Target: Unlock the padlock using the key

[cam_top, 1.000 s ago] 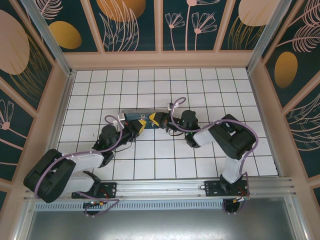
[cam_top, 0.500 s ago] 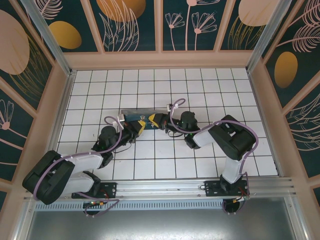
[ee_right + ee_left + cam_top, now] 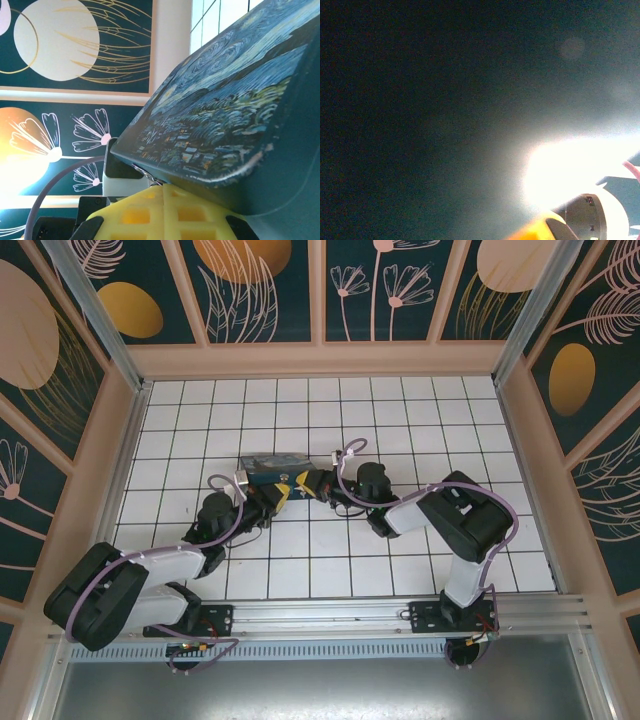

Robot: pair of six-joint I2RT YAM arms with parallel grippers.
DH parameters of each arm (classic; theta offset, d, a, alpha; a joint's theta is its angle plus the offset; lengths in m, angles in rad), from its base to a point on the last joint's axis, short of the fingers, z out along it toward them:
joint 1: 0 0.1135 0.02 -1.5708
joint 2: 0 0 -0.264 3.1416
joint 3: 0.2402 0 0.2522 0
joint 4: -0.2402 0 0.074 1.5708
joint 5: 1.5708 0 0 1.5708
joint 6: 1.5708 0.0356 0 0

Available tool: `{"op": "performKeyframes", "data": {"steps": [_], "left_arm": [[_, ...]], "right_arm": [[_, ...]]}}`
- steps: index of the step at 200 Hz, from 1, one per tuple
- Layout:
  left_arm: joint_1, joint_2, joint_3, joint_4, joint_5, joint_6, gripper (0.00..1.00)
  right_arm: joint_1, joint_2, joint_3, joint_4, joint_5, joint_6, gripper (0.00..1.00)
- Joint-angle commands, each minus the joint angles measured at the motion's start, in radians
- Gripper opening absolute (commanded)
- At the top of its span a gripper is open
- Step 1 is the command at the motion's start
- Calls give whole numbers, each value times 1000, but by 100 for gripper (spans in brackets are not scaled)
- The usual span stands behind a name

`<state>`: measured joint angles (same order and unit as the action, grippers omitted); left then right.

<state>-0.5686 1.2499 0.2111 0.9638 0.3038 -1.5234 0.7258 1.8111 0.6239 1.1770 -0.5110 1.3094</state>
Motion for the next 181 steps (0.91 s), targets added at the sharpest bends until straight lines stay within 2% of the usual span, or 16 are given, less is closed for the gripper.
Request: {"op": "performKeyframes", "data": {"steps": [1, 29, 73, 137, 181], "left_arm": [[-31, -47, 37, 192, 135, 3, 0], [-31, -45, 63, 4, 112, 64, 0], [-32, -10, 48, -90, 21, 149, 0], [-32, 98, 36, -59, -58, 214, 0], [-31, 254, 25, 90, -55, 210, 0]], "right_arm": [[15, 49, -10, -208, 58, -19, 0], [11, 34, -6, -194, 46, -22, 0], [-4, 5, 0, -259, 53, -52, 0], [-11, -16, -38, -258, 59, -48, 0], [-5, -117, -50, -346, 94, -80, 0]]}}
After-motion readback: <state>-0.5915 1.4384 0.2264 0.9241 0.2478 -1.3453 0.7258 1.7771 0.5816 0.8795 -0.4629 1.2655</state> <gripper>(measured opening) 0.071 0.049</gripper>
